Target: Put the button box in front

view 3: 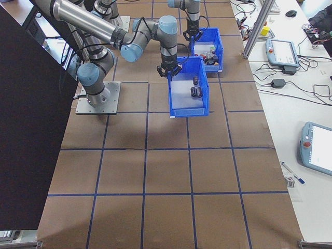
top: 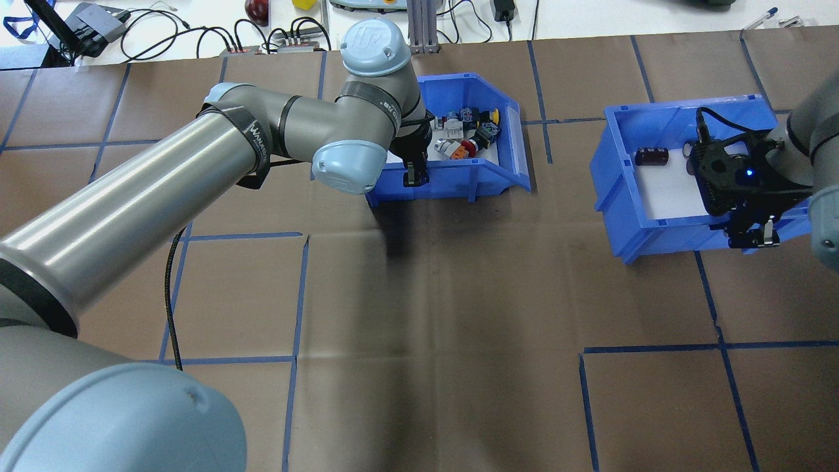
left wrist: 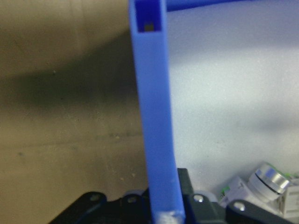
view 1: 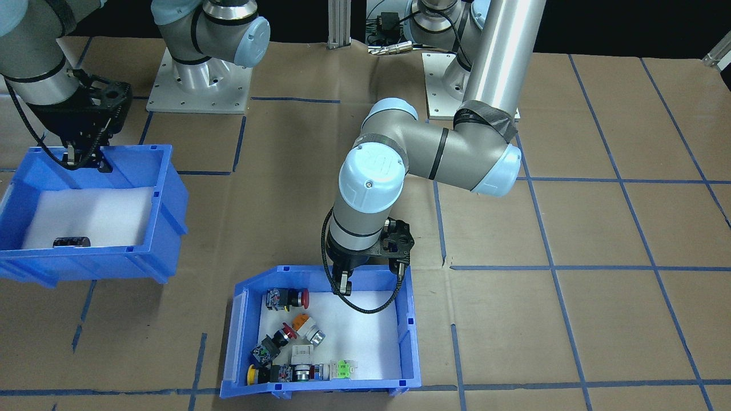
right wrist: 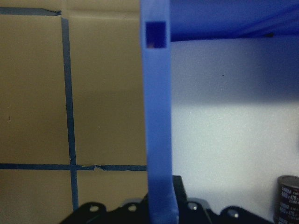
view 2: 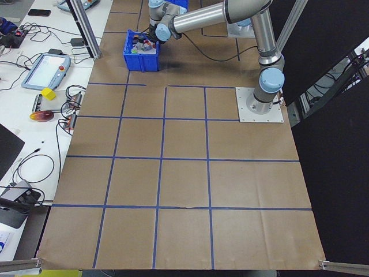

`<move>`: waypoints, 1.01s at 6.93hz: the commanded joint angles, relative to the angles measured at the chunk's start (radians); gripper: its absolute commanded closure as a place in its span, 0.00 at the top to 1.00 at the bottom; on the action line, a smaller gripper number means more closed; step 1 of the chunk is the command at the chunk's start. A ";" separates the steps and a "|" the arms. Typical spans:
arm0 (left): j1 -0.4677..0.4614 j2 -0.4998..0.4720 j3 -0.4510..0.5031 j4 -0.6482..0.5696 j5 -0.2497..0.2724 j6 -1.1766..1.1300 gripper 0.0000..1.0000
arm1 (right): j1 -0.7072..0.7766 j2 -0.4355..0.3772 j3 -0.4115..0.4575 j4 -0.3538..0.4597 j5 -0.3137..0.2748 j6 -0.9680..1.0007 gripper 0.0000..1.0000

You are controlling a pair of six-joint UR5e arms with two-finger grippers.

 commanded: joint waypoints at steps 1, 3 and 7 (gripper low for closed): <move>0.004 0.012 0.006 0.000 -0.007 0.009 0.99 | 0.002 -0.055 0.056 0.008 0.000 0.001 0.06; 0.053 0.134 0.018 -0.232 -0.003 0.271 0.99 | 0.010 -0.124 0.143 0.024 0.028 0.001 0.06; 0.187 0.514 -0.081 -0.586 0.062 1.029 0.99 | 0.301 -0.155 0.184 0.039 0.017 0.335 0.06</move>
